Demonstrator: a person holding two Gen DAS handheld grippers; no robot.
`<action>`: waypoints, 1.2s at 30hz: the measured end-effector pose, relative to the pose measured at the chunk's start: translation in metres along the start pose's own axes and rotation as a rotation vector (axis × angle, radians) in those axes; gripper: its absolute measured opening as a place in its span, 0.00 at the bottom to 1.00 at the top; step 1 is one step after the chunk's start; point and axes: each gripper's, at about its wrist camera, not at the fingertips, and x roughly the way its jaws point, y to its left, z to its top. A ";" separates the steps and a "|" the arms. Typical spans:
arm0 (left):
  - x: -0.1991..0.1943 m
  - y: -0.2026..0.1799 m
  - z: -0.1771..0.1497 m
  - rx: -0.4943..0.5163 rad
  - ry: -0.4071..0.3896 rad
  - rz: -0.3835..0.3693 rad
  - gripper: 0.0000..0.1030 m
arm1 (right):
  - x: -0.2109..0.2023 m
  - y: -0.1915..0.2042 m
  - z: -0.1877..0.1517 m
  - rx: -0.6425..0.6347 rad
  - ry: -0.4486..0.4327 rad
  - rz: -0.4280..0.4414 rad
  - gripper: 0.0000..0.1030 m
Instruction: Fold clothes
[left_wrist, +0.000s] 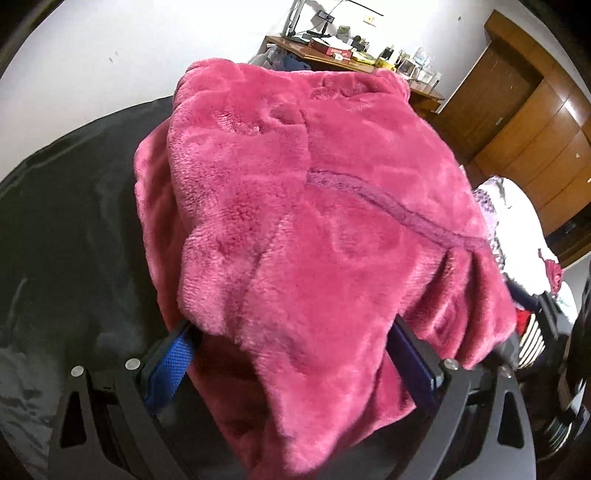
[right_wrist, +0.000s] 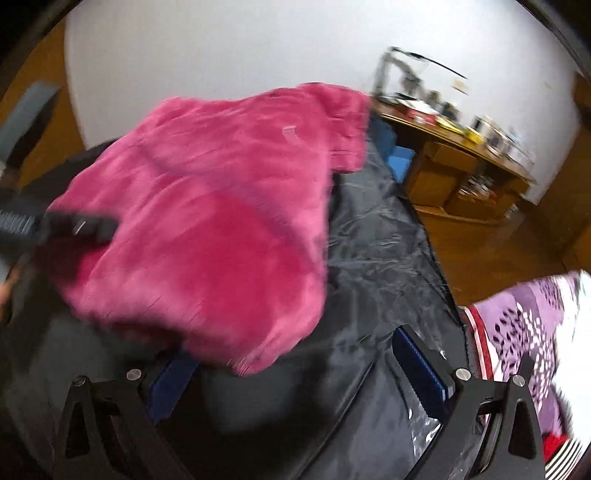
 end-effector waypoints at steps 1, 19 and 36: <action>0.002 -0.002 0.001 0.005 0.002 0.009 0.96 | 0.003 -0.005 0.000 0.017 -0.001 -0.033 0.99; -0.020 0.019 0.002 0.040 -0.020 0.009 0.97 | -0.027 -0.029 0.001 0.111 0.012 0.034 0.99; -0.017 0.040 0.069 0.000 -0.056 0.057 0.97 | -0.035 0.054 0.063 -0.068 -0.131 0.164 0.99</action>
